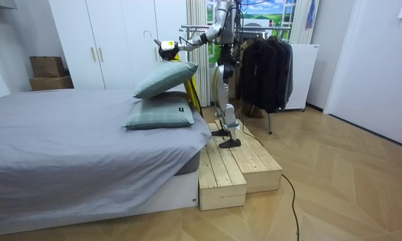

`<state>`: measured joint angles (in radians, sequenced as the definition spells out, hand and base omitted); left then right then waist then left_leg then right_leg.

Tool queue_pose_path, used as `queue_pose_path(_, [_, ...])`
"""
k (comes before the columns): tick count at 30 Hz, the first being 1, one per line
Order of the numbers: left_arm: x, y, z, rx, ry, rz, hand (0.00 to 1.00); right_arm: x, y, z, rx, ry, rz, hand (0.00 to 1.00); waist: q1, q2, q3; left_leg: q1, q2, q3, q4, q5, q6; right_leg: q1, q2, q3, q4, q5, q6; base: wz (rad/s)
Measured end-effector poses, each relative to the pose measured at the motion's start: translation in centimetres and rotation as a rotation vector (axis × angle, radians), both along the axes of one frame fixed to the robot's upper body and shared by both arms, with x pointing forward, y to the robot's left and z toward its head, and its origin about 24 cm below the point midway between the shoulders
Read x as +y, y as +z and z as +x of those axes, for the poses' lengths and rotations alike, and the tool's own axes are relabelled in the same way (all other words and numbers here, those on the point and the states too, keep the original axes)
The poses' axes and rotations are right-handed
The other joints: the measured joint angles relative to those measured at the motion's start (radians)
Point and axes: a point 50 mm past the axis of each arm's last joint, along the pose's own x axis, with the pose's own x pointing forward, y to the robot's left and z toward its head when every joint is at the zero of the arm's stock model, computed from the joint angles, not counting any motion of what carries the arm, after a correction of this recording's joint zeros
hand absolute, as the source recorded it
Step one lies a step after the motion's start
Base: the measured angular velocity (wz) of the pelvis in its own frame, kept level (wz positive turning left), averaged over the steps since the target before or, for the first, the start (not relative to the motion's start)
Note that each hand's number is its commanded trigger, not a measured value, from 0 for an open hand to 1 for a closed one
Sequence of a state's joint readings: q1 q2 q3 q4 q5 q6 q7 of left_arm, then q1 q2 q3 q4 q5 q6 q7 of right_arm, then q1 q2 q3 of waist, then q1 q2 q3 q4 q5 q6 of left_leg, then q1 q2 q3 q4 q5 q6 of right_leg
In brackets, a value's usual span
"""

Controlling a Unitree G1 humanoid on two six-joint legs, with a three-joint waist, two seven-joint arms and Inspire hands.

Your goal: Hang clothes

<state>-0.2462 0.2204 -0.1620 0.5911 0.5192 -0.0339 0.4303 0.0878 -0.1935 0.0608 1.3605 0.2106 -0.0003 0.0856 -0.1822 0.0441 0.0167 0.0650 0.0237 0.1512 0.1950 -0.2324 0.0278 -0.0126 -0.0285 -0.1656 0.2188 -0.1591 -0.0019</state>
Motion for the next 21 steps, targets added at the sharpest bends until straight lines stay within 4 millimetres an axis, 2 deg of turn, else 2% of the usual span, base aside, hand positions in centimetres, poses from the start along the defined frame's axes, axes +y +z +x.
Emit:
queue_pose_path(12, [0.0,2.5,0.6,-0.132,-0.016,0.057,1.0,-0.1,0.0,-0.1,0.004,-0.005,-0.008,0.0,-0.002,0.001,-0.0006,-0.001,0.0,-0.008,-0.001,0.0,0.0,0.006,0.002,-0.002,-0.013,0.001,0.0,0.0])
queue_pose_path(21, [-0.1,3.5,0.6,-0.206,0.004,0.056,1.0,0.0,0.0,-0.2,0.006,-0.009,-0.006,0.0,-0.002,-0.003,-0.0049,0.004,0.0,-0.017,-0.003,0.0,0.0,0.013,0.003,-0.001,-0.016,0.001,0.0,0.02])
